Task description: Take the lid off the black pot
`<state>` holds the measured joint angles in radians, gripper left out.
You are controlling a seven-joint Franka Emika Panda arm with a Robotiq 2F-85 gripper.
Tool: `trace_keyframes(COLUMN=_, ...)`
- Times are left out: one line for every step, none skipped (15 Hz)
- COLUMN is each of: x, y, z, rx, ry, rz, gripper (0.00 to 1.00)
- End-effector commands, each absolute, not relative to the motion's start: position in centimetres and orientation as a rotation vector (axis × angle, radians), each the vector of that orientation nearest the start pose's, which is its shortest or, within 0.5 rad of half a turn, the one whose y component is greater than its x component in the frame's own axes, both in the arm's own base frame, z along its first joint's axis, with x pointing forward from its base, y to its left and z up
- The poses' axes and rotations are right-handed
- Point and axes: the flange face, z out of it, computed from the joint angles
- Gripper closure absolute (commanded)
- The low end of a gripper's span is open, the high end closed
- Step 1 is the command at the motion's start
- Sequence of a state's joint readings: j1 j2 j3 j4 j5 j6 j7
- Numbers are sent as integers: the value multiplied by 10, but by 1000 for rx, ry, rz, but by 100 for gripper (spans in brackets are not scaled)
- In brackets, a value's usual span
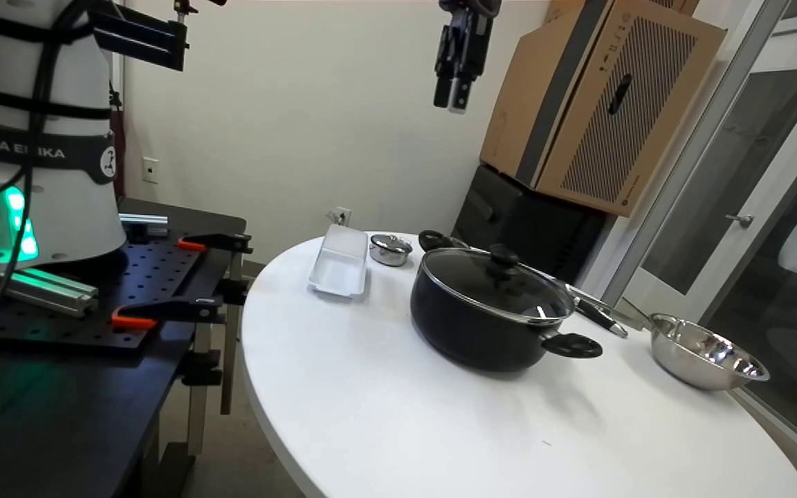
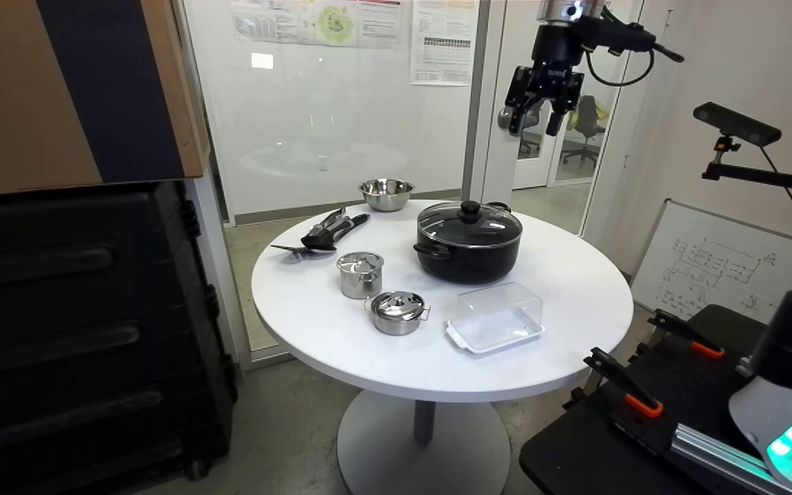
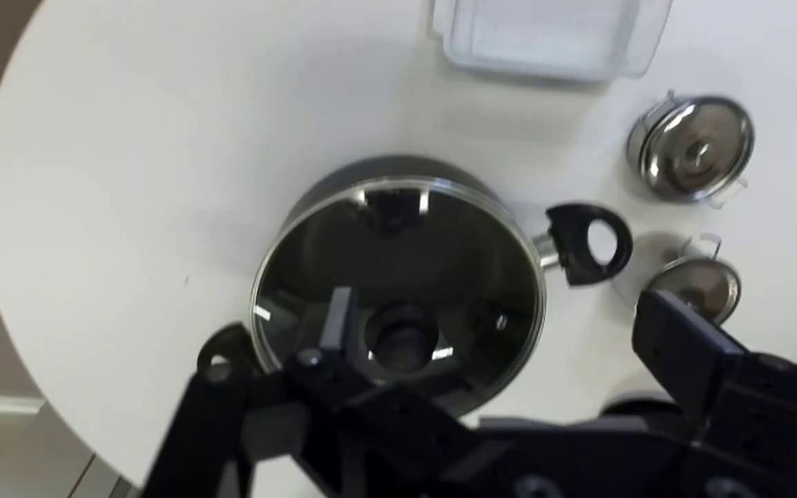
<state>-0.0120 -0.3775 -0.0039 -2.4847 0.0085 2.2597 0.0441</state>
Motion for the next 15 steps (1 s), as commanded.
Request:
trace_keyframes(x=482, y=-16, z=433, rx=-3131, ry=96, rz=-551, gripper=0)
trace_keyframes(x=494, y=-18, z=426, rx=-3125, ry=118, rz=-605, gripper=0)
trace_keyframes(x=505, y=-22, z=419, rx=-3125, ry=138, rz=-647, gripper=0)
trace_keyframes(x=516, y=-26, z=408, rx=-3128, ry=173, rz=-664, gripper=0)
trace_keyframes(x=524, y=-30, z=400, rx=-3131, ry=201, rz=-677, gripper=0)
trace_keyframes(x=535, y=-34, z=390, rx=-3140, ry=236, rz=-671, gripper=0)
trace_keyframes(x=542, y=-37, z=381, rx=-3153, ry=261, rz=-646, gripper=0)
trace_keyframes(x=550, y=-40, z=372, rx=-3172, ry=294, rz=-599, gripper=0)
trace_keyframes(x=556, y=-40, z=365, rx=-3183, ry=316, rz=-571, gripper=0)
trace_keyframes(x=560, y=-40, z=359, rx=-3193, ry=339, rz=-546, gripper=0)
trace_keyframes(x=564, y=-39, z=355, rx=-3196, ry=357, rz=-524, gripper=0)
trace_keyframes(x=566, y=-36, z=353, rx=-3189, ry=366, rz=-495, gripper=0)
trace_keyframes(x=568, y=-34, z=350, rx=-3188, ry=373, rz=-472, gripper=0)
trace_keyframes(x=571, y=-32, z=346, rx=-3191, ry=370, rz=-441, gripper=0)
trace_keyframes(x=572, y=-30, z=343, rx=-3191, ry=365, rz=-417, gripper=0)
